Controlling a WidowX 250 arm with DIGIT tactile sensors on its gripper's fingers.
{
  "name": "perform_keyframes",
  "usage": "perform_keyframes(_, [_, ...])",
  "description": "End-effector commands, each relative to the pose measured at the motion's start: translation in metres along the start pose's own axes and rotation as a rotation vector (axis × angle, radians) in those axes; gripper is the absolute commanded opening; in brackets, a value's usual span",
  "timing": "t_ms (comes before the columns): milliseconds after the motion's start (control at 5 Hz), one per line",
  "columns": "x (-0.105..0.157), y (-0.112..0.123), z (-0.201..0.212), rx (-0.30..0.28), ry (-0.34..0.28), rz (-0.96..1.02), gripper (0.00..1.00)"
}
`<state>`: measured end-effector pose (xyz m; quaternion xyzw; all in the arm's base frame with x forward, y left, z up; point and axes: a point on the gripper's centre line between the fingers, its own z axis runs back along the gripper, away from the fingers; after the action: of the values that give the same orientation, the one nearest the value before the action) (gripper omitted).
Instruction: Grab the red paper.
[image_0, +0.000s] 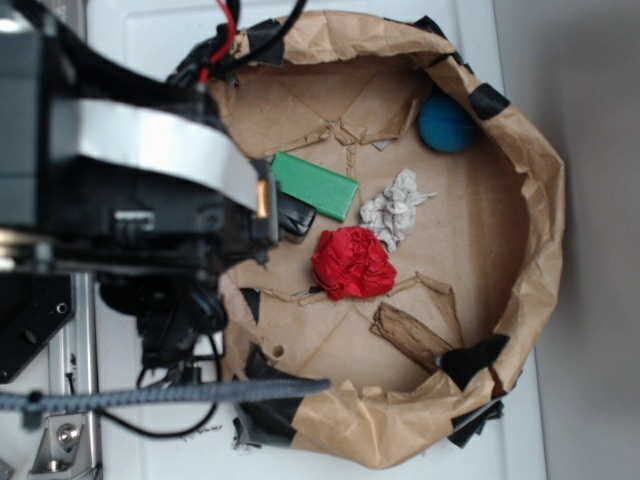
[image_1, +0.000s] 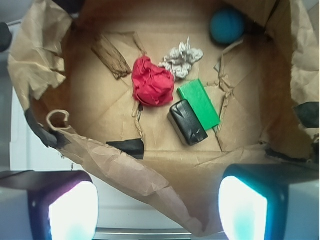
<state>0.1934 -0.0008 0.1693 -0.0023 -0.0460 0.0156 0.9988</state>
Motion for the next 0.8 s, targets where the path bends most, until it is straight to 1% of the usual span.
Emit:
perform_keyframes(0, [0.004,0.006,0.006,0.005,-0.024,0.027,1.00])
perform_keyframes(200, [0.042,0.014,-0.024,0.017,-0.145,0.039,1.00])
perform_keyframes(400, [0.069,0.008,-0.047,0.008,-0.153,0.046,1.00])
perform_keyframes(600, [0.063,-0.005,-0.070,-0.014,-0.099,-0.020,1.00])
